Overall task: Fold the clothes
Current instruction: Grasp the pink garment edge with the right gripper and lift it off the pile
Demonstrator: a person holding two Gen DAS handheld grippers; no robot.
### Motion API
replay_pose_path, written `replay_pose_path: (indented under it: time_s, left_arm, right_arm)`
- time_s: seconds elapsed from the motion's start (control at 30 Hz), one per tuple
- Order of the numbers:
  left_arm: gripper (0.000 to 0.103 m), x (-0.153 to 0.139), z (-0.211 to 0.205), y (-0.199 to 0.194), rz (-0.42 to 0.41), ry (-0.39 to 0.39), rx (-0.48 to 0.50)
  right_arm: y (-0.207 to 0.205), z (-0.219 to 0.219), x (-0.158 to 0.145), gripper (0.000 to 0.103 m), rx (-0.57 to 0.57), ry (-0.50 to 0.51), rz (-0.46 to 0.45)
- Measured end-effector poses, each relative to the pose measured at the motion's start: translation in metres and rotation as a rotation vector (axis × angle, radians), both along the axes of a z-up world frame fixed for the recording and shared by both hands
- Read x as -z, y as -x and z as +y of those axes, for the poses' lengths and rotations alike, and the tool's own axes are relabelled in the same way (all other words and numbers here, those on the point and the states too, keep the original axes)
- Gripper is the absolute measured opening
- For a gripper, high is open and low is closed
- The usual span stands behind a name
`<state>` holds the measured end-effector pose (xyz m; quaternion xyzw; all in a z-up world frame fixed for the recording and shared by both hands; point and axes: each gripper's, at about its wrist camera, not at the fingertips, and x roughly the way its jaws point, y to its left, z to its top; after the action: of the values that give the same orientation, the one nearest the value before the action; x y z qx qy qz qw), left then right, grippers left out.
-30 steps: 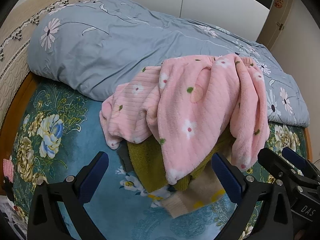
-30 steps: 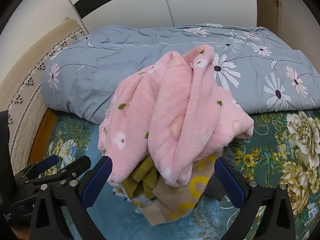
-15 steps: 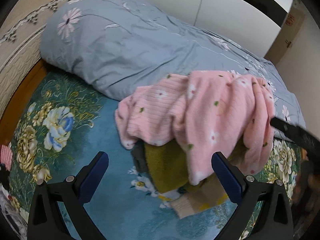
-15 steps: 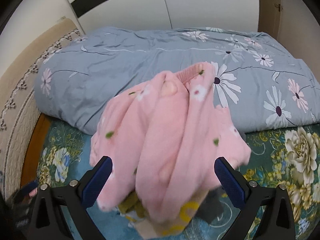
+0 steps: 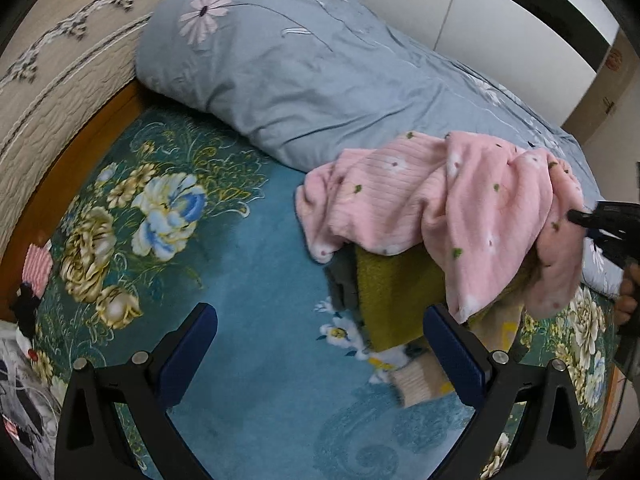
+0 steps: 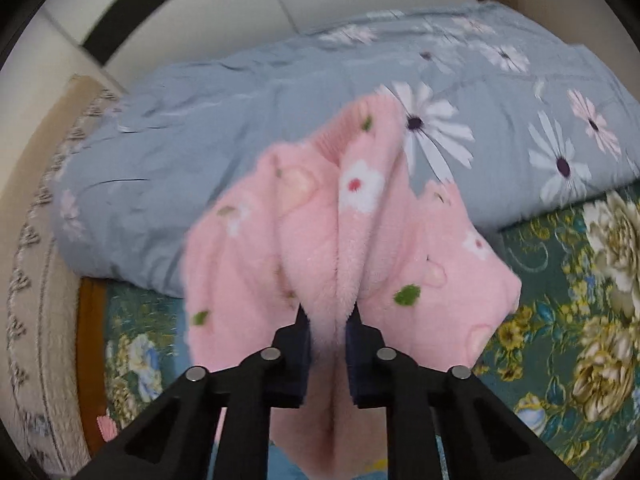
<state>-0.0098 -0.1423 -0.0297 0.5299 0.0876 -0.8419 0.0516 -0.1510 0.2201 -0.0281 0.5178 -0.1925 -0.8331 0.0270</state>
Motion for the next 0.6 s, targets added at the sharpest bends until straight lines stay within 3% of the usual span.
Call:
replay_pose_path:
  time_s: [0.13, 0.3, 0.47, 0.6]
  left_arm:
    - [0.102, -0.009, -0.008, -0.014, 0.016, -0.029, -0.016]
    - [0.102, -0.023, -0.018, -0.037, 0.041, -0.068, -0.033]
    - [0.102, -0.039, -0.030, -0.067, 0.065, -0.088, -0.035]
    - [0.102, -0.047, -0.032, -0.091, 0.075, -0.094, -0.012]
  right_arm:
    - [-0.037, -0.012, -0.044, 0.013, -0.074, 0.034, 0.116]
    - [-0.109, -0.056, -0.087, 0.013, -0.220, -0.015, 0.215]
    - [-0.194, -0.105, -0.088, 0.013, -0.394, -0.037, 0.190]
    - [-0.231, -0.127, -0.060, 0.013, -0.441, -0.012, 0.116]
